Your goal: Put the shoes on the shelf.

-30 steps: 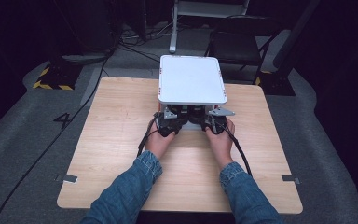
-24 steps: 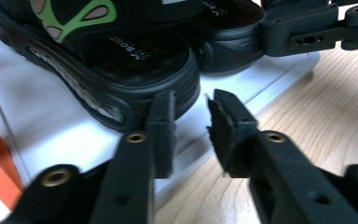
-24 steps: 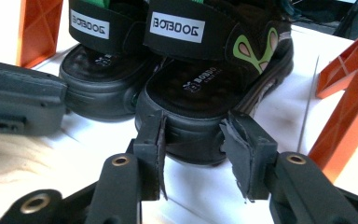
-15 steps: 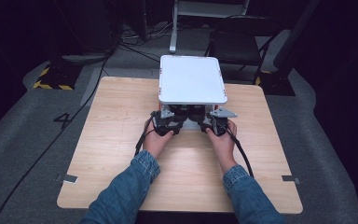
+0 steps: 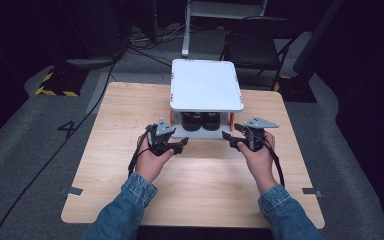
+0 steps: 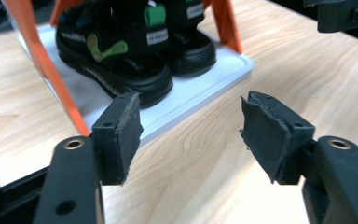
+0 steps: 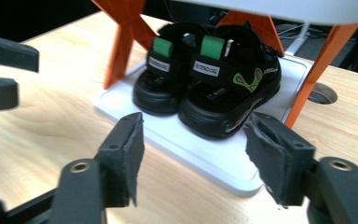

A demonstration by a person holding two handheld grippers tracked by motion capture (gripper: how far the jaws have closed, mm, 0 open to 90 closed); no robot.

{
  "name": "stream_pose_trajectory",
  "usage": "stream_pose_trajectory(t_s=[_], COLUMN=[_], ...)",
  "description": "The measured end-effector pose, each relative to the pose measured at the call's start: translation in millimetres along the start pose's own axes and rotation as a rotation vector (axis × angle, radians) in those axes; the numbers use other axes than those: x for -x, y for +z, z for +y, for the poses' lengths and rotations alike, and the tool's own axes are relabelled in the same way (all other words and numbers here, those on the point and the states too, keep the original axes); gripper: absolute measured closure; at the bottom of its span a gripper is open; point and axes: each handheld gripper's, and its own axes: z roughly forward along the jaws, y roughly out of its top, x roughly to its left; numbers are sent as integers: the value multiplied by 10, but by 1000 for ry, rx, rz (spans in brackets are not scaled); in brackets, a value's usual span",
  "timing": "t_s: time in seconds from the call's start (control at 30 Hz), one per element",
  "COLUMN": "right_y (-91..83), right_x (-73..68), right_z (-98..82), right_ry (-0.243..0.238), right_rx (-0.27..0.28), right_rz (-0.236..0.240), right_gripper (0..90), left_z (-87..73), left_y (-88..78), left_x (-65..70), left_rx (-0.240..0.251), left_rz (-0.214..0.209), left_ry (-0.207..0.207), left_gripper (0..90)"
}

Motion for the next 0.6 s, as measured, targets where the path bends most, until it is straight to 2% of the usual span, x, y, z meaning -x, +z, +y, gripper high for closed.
stream_pose_trajectory(t_s=[0.1,0.13,0.17,0.2,0.3,0.37,0.4,0.47,0.5,0.53,0.57,0.6], right_y=[-177,-177,-271,-321,-412,-523,-523,-569,-600,-636,-704,-704], right_x=[14,14,32,44,88,184,184,261,301,345,421,421], right_z=[1,1,-16,-29,-69,-147,-147,-170,-179,-192,-208,-208], right_ry=[4,4,19,34,55,80,80,95,111,120,109,109], right_rx=[7,7,18,27,47,50,50,36,42,47,43,43], right_rz=[26,26,45,53,39,14,14,14,13,5,-9,-9], right_gripper=[274,274,256,256,257,244,244,212,211,206,186,186], left_z=[-6,-6,-24,-24,-63,-120,-120,-174,-200,-223,-270,-270], left_y=[-227,-227,-324,-324,-472,-620,-620,-723,-773,-824,-925,-925], left_x=[28,28,29,29,-4,-68,-68,-145,-189,-237,-323,-323], left_rx=[2,2,-15,-15,-33,-33,-33,-32,-35,-40,-53,-53], left_rz=[-12,-12,-18,-18,-14,-2,-2,-6,-2,21,74,74], left_ry=[0,0,15,15,28,22,22,35,27,20,23,23], left_gripper=[303,291,279,268,240,196,180,162,160,161,162,162])
